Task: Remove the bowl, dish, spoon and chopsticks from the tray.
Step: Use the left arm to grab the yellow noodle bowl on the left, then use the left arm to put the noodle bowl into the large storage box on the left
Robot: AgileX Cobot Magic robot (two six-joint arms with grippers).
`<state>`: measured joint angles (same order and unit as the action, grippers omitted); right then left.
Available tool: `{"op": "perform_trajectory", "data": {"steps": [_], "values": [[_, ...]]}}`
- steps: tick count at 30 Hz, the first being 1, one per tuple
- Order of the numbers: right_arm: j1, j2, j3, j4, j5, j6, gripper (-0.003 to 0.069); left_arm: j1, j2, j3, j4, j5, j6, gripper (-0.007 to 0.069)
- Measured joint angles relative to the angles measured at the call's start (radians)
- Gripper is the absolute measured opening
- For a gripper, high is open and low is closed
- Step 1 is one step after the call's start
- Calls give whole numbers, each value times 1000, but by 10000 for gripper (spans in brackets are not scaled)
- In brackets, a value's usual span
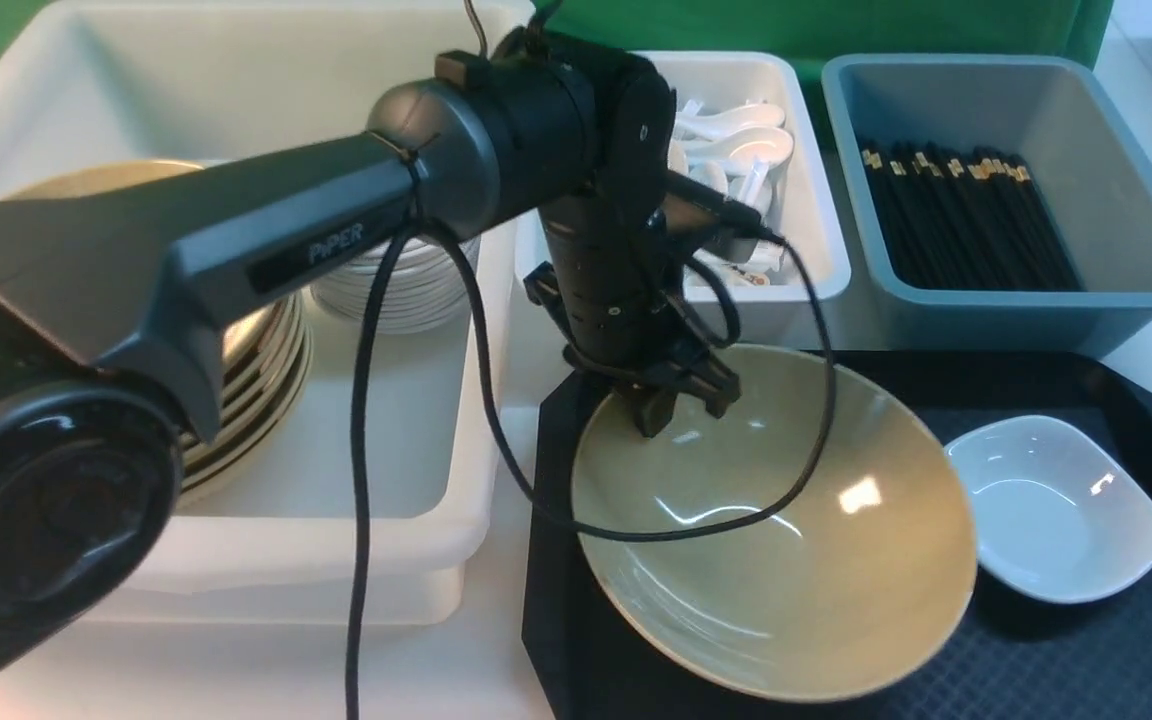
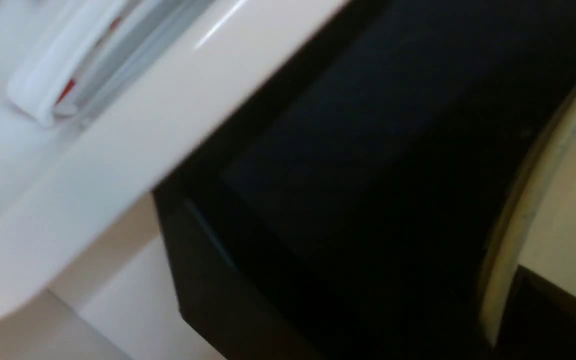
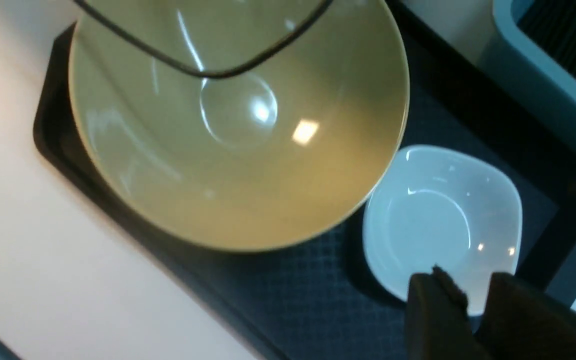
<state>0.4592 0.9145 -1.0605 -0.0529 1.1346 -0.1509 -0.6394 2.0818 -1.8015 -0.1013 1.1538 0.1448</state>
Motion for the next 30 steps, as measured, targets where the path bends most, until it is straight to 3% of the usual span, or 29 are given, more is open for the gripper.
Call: {"op": "perform_trajectory", "data": {"steps": [5, 8, 12, 16, 24, 30], "values": [[0, 0, 0, 2, -28, 0, 180, 8, -107, 2, -5, 19, 19, 4], [0, 0, 1, 4, -37, 0, 180, 68, -224, 4, -25, 24, 57, 11], [0, 0, 1, 6, -89, 0, 180, 279, -386, 4, -203, 71, 77, 6], [0, 1, 1, 27, -159, 0, 180, 562, -488, 6, -353, 108, 99, 4], [0, 4, 1, 41, -207, -2, 180, 1032, -631, 173, -411, 105, 105, 4], [0, 30, 1, 42, -211, -5, 180, 1188, -648, 353, -399, 61, 109, 4]]}}
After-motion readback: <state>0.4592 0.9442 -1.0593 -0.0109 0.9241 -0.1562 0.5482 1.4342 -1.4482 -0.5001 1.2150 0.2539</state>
